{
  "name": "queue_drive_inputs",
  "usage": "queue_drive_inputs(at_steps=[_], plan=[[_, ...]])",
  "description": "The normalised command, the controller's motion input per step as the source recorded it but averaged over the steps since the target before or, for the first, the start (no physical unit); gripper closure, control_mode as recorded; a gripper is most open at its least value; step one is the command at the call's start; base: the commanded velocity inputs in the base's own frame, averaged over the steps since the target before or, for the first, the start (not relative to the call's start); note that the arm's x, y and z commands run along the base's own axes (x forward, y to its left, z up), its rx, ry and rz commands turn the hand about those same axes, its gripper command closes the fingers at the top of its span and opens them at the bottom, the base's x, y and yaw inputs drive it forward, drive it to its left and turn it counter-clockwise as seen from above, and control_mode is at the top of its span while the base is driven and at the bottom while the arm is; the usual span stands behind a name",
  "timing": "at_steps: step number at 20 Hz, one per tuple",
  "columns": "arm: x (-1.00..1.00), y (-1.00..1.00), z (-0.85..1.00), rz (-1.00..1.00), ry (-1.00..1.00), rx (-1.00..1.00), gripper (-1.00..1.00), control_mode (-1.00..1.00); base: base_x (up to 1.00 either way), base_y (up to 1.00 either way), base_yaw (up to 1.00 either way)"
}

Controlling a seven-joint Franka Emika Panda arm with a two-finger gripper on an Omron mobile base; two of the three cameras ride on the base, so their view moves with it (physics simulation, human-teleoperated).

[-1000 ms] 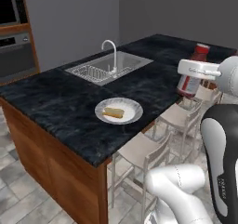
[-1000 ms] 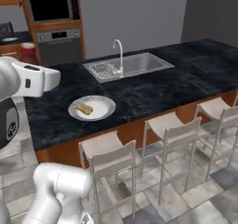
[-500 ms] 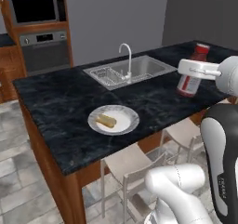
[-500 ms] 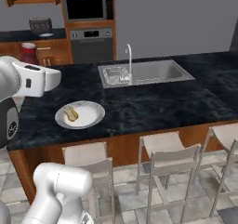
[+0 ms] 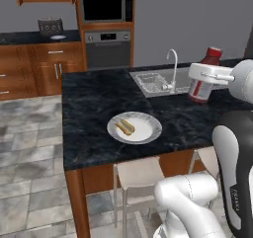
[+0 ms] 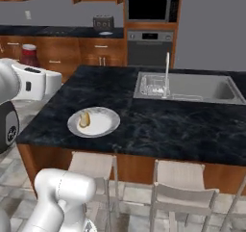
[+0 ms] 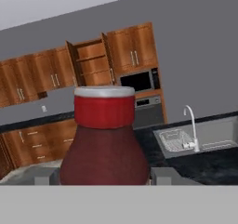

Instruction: Move the hot dog bun to the plate on the dining table and place the condiment next to that plate. Then navigate to the fridge and take the sausage and place it on the plate as well.

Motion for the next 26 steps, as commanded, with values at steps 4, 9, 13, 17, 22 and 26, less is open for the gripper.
queue_drive_inputs(at_steps=[4,9,13,17,22,26], plan=[[0.00,0.00,0.00,0.00,0.00,0.00,1.00,1.00,0.44,-0.76,0.54],[0.33,-0.75,0.00,0.34,-0.12,0.08,1.00,-1.00,0.08,-0.17,0.10],[0.37,-0.96,-0.08,0.41,-0.09,0.10,1.00,-1.00,0.00,0.00,0.00],[0.28,-0.99,-0.32,0.39,0.00,0.11,1.00,-1.00,0.00,0.00,0.00],[0.11,-0.65,-0.59,0.28,-0.01,0.03,1.00,-1.00,0.00,0.00,0.00],[0.20,-0.28,-0.66,0.14,-0.02,-0.12,1.00,-1.00,0.00,0.00,0.00]])
